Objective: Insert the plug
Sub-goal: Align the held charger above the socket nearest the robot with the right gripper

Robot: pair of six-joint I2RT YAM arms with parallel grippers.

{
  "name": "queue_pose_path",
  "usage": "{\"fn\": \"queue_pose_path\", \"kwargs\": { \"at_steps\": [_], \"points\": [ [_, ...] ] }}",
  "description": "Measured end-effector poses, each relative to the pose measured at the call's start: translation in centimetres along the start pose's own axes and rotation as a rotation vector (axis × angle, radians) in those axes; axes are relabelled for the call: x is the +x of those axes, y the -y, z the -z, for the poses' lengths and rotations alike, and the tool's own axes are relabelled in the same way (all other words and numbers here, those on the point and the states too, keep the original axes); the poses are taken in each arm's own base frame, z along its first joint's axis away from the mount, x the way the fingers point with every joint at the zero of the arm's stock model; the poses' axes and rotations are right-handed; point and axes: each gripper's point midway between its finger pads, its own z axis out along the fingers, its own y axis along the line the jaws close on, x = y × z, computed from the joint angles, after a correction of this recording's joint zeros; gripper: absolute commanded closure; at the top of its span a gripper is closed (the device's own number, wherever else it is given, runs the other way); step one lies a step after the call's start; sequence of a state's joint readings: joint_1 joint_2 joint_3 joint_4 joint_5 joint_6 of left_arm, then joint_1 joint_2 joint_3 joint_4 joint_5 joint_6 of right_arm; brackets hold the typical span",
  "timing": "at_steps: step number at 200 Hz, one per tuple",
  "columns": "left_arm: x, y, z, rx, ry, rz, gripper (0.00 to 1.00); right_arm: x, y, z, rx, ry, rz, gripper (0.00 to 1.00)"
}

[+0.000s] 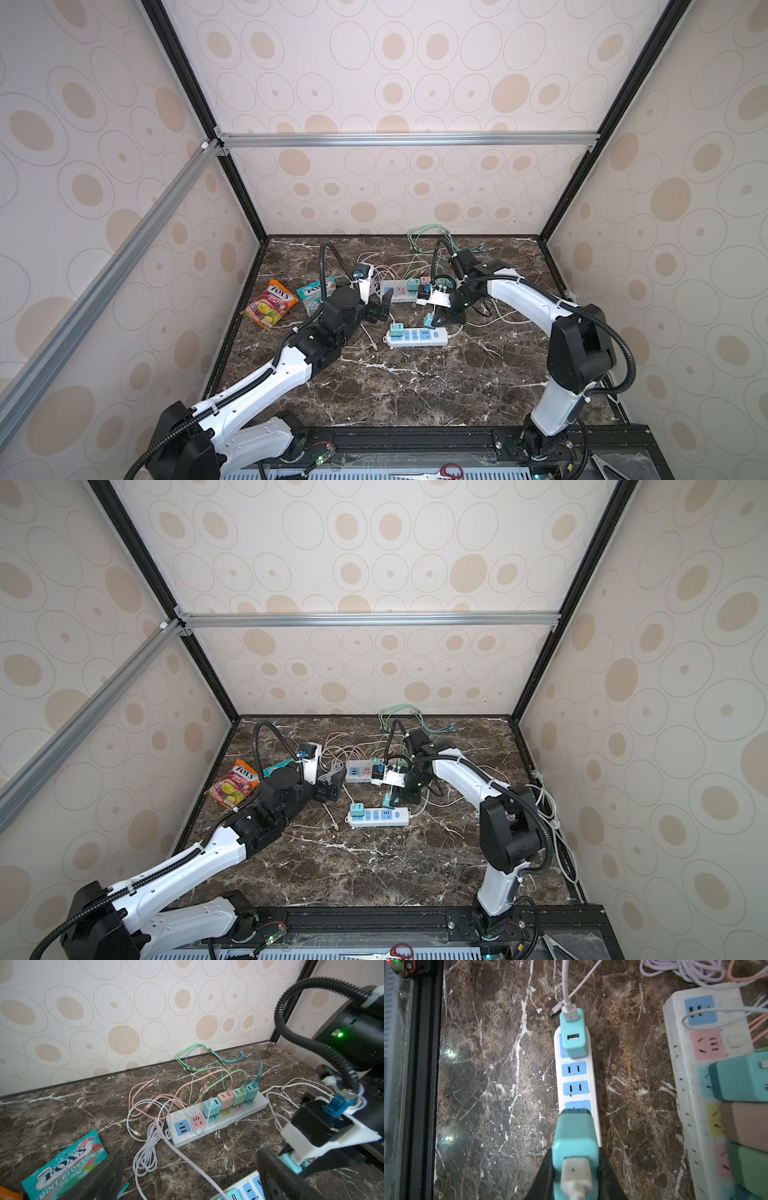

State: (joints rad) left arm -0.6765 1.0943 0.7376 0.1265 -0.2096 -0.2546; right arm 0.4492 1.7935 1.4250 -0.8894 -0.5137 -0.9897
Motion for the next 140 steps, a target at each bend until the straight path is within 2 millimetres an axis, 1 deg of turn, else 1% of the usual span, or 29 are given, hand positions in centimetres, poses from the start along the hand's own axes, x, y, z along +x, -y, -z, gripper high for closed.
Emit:
{"fn": "queue_pose_path", "kwargs": {
  "at_steps": [21, 33, 70, 102, 140],
  "points": [
    [2.6, -1.3, -0.2, -0.062, -0.048, 0.072, 0.02, -0.1, 0.3, -0.8, -0.015, -0.044, 0.039, 1.0],
    [3.3, -2.1, -0.1, -0.106, -0.066, 0.11, 0.01, 0.0, 0.5, -1.1, -0.018, -0.07, 0.06, 1.0],
    [3.6, -3.5, 0.0, -0.186, -0.069, 0.168, 0.02, 0.1, 0.8, -2.3, -0.045, -0.128, 0.103, 1.0],
    [3.6, -3.8, 0.1, -0.205, -0.069, 0.166, 0.02, 0.3, 0.9, -3.1, -0.065, -0.166, 0.129, 1.0],
    [4.0, -3.8, -0.2, -0.213, -0.085, 0.158, 0.02, 0.4, 1.1, -3.6, -0.081, -0.204, 0.145, 1.0]
  ]
}}
